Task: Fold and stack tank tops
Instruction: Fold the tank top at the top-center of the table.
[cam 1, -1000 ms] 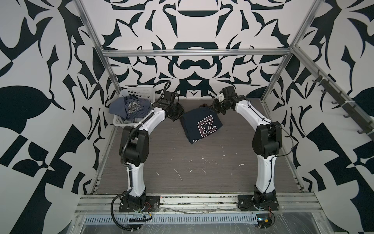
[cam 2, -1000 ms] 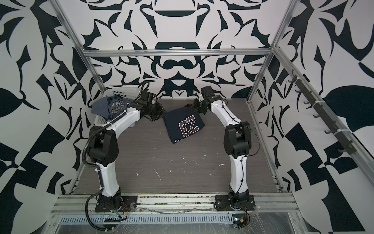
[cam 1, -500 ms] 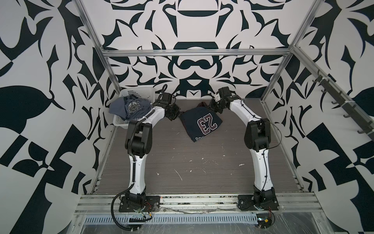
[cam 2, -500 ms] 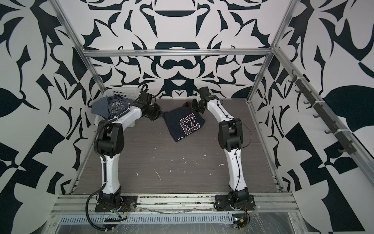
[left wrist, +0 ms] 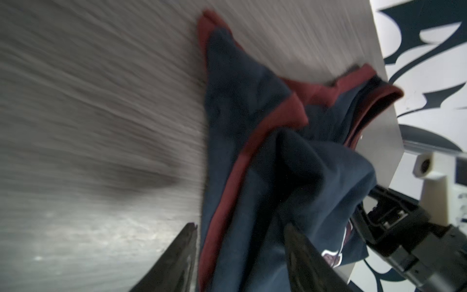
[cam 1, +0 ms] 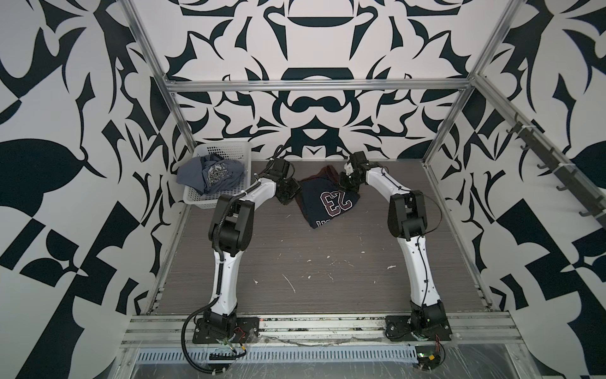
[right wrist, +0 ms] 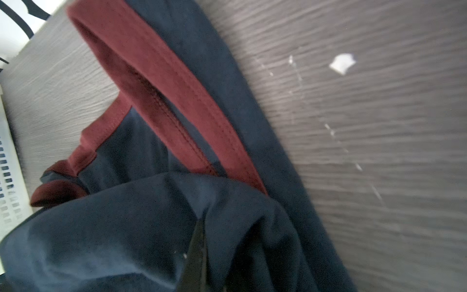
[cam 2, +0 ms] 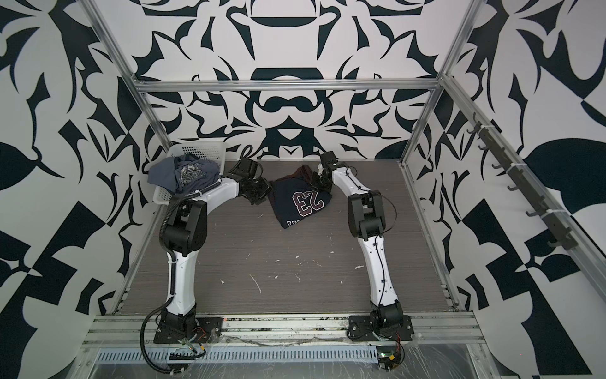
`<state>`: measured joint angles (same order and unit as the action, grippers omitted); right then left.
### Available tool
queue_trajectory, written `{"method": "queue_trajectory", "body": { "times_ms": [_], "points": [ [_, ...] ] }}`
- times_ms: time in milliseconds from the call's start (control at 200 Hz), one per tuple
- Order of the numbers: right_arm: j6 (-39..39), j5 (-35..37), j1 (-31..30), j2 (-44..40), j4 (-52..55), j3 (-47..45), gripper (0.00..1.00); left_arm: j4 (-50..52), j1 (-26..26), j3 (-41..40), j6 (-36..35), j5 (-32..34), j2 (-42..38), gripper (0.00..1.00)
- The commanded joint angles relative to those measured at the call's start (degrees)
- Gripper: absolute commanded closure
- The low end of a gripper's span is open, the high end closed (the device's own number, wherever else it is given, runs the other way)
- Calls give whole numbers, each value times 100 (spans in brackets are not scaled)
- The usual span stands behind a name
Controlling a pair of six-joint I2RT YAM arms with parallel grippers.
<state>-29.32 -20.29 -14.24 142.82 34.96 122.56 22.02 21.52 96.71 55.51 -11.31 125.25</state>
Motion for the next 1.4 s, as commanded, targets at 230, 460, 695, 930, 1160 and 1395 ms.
{"method": "queue_trajectory", "body": {
  "times_ms": [230, 460, 695, 930, 1160, 1395],
  "points": [
    [-475, 184, -395, -1977, -733, -3009, 99, 502, 354, 180, -987, 41, 183, 43],
    [-720, 400, -791, -3354, -1186, -4728, 99, 577, 825, -891, -1234, 514, -1080, 42],
    [-614, 553, -786, -3675, -1257, -4885, 100, 630, 819, -714, -1406, 859, -1373, 40],
    [-553, 535, -783, -3539, -1216, -4685, 100, 1047, 810, 38, -1437, 1007, -684, 40],
    [-522, 526, -782, -3393, -1209, -4541, 100, 1272, 800, 478, -1421, 995, -202, 42],
    [-503, 570, -782, -3427, -1138, -4354, 100, 1275, 775, 571, -1341, 1048, -143, 66]
  ]
}}
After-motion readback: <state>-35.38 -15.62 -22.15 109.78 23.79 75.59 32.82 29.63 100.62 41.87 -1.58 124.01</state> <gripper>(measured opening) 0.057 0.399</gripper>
